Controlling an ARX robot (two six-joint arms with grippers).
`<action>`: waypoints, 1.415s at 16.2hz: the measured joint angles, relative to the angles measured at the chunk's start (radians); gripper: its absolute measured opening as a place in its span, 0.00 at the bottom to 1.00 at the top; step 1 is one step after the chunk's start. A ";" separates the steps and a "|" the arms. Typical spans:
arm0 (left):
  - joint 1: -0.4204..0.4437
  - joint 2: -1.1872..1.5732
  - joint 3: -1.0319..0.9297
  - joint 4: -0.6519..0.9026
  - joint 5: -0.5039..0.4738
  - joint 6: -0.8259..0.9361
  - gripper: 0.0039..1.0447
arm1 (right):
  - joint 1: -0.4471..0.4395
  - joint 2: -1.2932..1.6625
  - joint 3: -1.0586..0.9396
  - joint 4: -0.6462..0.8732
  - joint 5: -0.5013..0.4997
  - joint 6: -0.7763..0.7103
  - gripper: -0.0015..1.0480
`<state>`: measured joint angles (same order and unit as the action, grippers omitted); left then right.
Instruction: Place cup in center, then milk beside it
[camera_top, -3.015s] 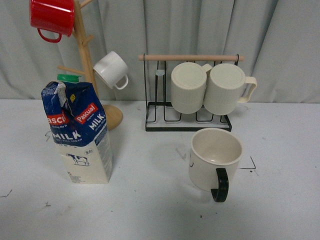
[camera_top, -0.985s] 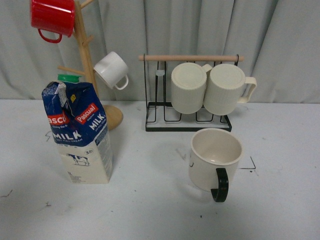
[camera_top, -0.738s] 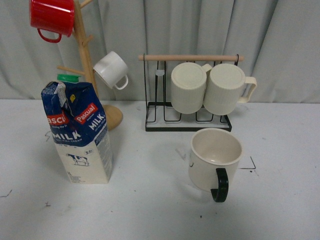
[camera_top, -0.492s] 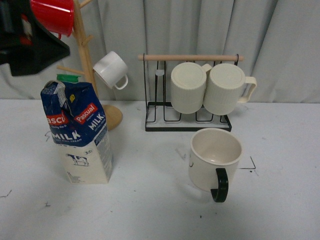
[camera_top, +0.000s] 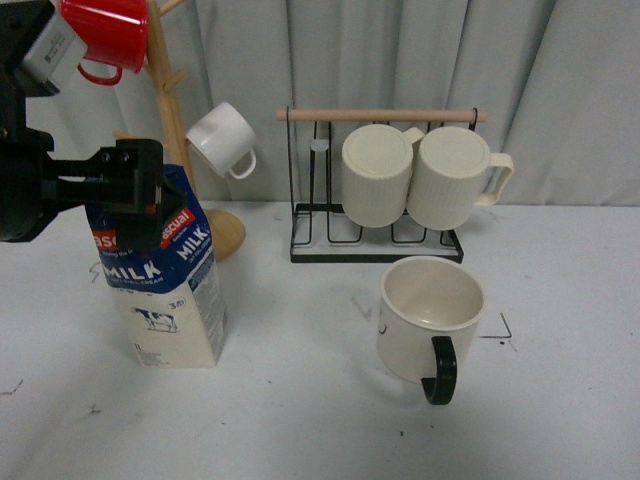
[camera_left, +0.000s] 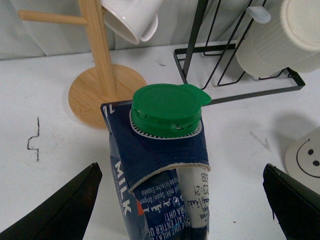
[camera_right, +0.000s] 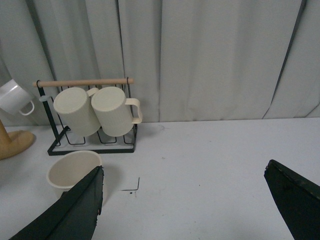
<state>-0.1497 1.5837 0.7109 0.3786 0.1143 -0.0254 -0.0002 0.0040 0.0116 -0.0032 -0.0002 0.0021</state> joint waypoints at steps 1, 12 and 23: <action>0.007 0.013 0.002 0.018 -0.002 0.006 0.94 | 0.000 0.000 0.000 0.000 0.000 0.000 0.94; 0.019 0.145 0.068 0.095 -0.063 -0.006 0.39 | 0.000 0.000 0.000 0.000 0.000 0.000 0.94; -0.095 0.110 0.068 0.078 -0.190 -0.095 0.04 | 0.000 0.000 0.000 0.000 0.000 0.000 0.94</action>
<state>-0.2451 1.6939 0.7792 0.4568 -0.0757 -0.1207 -0.0002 0.0040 0.0116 -0.0032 -0.0002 0.0021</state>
